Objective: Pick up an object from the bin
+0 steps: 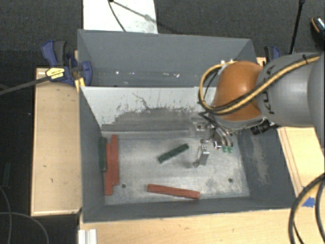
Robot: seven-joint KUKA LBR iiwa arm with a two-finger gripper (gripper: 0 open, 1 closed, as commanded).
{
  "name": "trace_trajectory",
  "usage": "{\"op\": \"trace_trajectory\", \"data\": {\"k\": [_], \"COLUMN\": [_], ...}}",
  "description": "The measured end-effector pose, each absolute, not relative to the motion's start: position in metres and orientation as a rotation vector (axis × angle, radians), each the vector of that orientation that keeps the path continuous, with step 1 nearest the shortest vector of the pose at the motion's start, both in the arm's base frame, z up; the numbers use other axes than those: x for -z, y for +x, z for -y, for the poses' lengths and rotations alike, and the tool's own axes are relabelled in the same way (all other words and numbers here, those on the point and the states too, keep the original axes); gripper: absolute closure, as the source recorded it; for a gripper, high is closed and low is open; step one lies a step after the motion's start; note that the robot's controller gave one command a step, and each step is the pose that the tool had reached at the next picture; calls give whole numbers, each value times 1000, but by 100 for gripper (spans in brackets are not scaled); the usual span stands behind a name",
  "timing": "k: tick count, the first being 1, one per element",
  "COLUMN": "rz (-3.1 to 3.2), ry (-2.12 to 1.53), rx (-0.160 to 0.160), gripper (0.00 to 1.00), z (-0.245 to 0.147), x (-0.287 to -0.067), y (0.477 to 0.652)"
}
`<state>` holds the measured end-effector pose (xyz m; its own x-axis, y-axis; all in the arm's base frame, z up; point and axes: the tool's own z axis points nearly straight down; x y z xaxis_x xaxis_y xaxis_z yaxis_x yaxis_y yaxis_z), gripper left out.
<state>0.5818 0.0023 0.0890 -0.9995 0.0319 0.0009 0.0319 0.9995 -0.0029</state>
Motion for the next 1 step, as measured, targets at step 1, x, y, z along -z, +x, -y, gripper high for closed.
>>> {"op": "trace_trajectory", "data": {"k": [1], "rz": [3133], "ry": [209], "rx": [3], "gripper": [0], "z": [-52], "x": [-70], "y": [585]}}
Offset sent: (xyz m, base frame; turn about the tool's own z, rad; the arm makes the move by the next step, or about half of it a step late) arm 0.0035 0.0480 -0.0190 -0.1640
